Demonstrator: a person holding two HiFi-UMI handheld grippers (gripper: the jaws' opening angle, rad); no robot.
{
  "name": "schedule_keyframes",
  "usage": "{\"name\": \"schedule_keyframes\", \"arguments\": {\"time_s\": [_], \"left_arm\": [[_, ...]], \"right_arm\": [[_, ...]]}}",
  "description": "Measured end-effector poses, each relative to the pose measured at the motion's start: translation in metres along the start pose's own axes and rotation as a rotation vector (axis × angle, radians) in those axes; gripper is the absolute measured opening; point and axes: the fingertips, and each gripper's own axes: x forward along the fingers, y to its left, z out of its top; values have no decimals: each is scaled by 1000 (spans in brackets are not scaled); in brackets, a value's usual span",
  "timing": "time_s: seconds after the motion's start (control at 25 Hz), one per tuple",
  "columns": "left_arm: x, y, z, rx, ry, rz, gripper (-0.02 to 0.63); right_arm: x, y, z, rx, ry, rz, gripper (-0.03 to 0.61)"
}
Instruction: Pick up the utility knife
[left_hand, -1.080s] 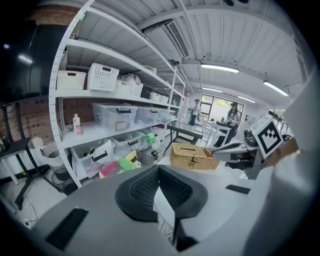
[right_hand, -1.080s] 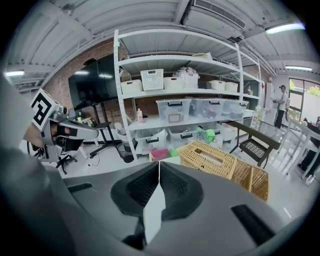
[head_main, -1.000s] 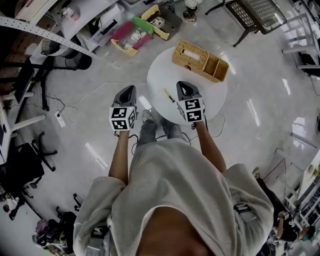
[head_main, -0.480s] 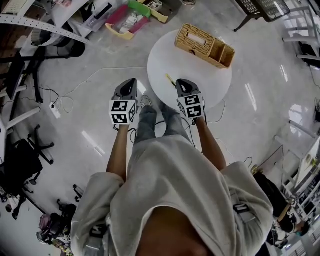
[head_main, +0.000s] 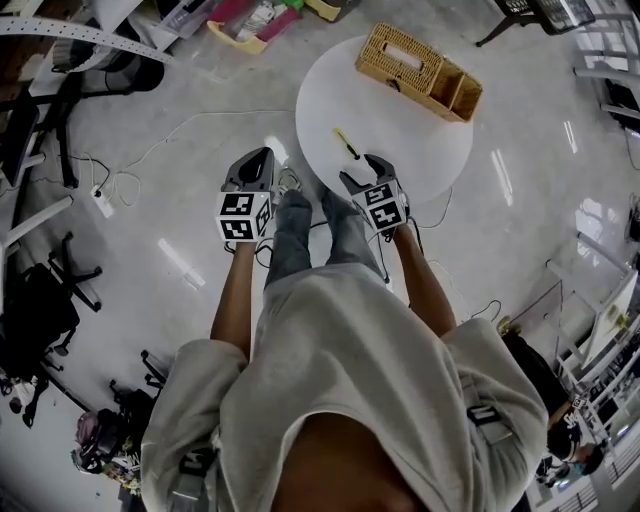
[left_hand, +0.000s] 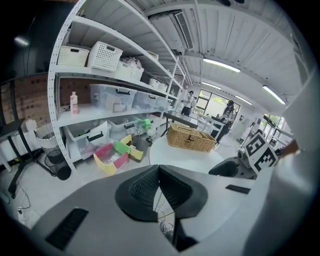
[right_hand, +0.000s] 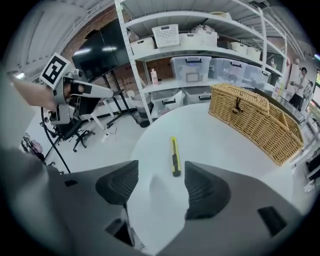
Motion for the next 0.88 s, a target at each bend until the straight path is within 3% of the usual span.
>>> {"name": "schedule_keyframes", "arguments": {"time_s": [0.36, 0.88], "left_arm": [[-10, 4, -16, -28, 10, 25, 20], [-16, 10, -26, -46, 24, 39, 20]], "right_arm": [[26, -13, -13, -23, 60, -39, 264], [49, -26, -13, -56, 136, -79, 105]]}}
